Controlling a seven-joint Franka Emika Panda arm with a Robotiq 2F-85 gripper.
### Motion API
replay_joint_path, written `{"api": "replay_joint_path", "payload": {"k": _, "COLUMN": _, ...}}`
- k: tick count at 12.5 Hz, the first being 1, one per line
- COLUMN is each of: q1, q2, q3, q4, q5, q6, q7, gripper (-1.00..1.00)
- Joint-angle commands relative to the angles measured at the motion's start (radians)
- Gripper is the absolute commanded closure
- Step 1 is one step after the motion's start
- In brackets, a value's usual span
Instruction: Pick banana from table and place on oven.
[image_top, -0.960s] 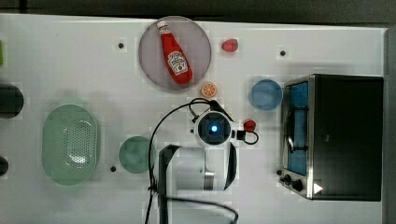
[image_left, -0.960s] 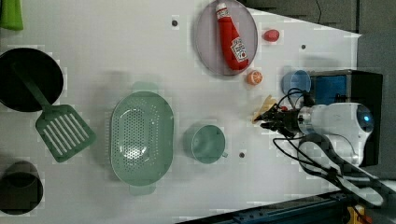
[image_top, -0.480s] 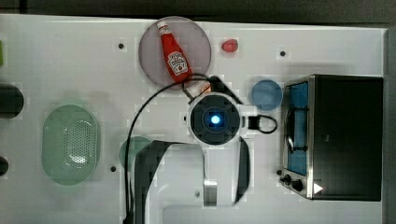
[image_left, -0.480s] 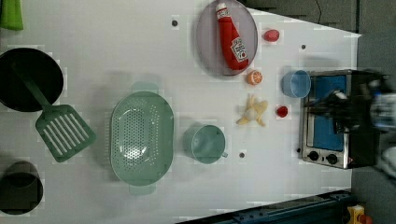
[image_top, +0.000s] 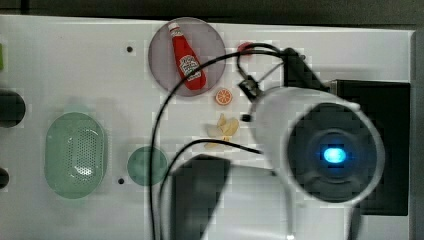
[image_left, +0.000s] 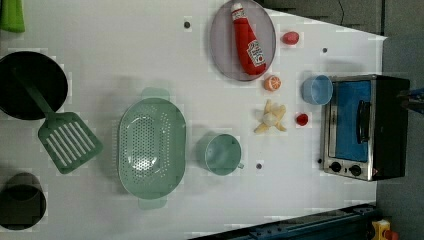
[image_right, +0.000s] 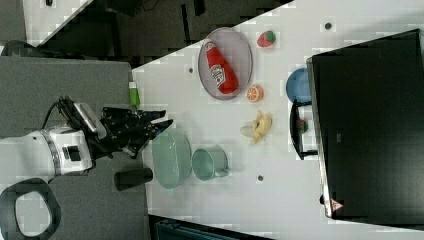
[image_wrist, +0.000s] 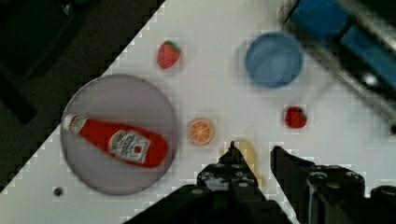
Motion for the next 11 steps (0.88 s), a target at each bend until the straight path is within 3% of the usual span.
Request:
{"api": "replay_joint_path", "payload": {"k": 1, "q1": -0.066, "q2": 0.108, "q3": -0.154, "q4": -0.001, "q5": 0.012, "q6": -0.033, "q7": -0.192, "gripper": 0.50}}
{"api": "replay_joint_path", "payload": {"k": 6, "q1": -0.086, "q2": 0.240, "q3": -0.320, "q4": 0.015, "q5": 0.011, "q6": 0.092, "q7": -0.361, "gripper": 0.50}}
{"api": "replay_joint_path", "payload": {"k": 11, "q1": -0.089, "q2": 0.375, "q3": -0.394, "q4": 0.021, "q5": 0.006, "q6": 0.221, "q7": -0.469, "gripper": 0.50}}
